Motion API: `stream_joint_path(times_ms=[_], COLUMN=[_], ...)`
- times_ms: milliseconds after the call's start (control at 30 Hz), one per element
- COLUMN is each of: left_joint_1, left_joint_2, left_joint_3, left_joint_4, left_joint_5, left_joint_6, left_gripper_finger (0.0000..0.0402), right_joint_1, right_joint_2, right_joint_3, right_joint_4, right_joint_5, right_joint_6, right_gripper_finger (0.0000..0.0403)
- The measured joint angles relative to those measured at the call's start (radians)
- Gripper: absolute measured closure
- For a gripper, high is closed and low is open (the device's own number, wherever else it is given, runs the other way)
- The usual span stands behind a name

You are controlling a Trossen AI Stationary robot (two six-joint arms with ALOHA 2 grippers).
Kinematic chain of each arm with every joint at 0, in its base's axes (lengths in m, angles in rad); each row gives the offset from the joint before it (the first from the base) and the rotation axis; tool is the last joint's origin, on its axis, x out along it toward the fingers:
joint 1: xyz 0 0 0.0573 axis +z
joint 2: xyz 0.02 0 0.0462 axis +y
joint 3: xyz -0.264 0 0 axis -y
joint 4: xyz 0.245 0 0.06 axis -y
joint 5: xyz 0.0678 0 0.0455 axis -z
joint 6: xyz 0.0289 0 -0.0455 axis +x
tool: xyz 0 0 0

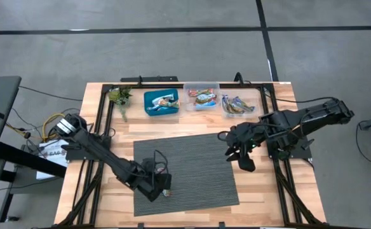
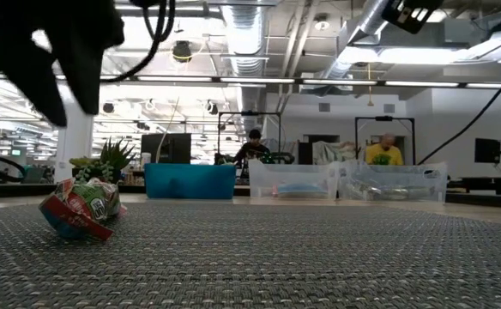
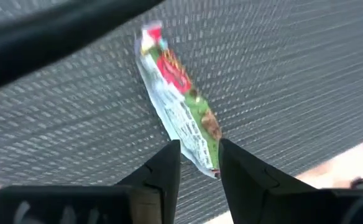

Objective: Pick and place Granola Bars by type
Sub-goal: Put the red granola bar into the left transparent bin

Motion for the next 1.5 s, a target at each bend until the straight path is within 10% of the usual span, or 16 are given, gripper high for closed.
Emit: stream_joint_path(times_ms=[767, 1200, 1500], left_joint_1=[0.105, 0.109, 0.183], left_joint_2=[0.202, 0.196, 0.196], left_joint_3=[0.002, 0.038, 0.147], left_joint_4=[0.171, 0.151, 0.12], left_joint_5=[0.184, 0.136, 0.04], left_joint_6=[0.074, 0.135, 0.317], left_gripper_finger=[0.0192, 0.0388, 0.0398], right_joint_1=[0.005, -0.018, -0.083], right_joint_2=[0.0, 0.0, 0.0], right_joint_3=[0.0, 0.0, 0.0], right_joint_4=[0.024, 0.023, 0.066], right_joint_5=[0.026, 0.046, 0.046], right_joint_6=[0.0, -0.026, -0.11], right_gripper_finger=[0.0295, 0.0295, 0.0295])
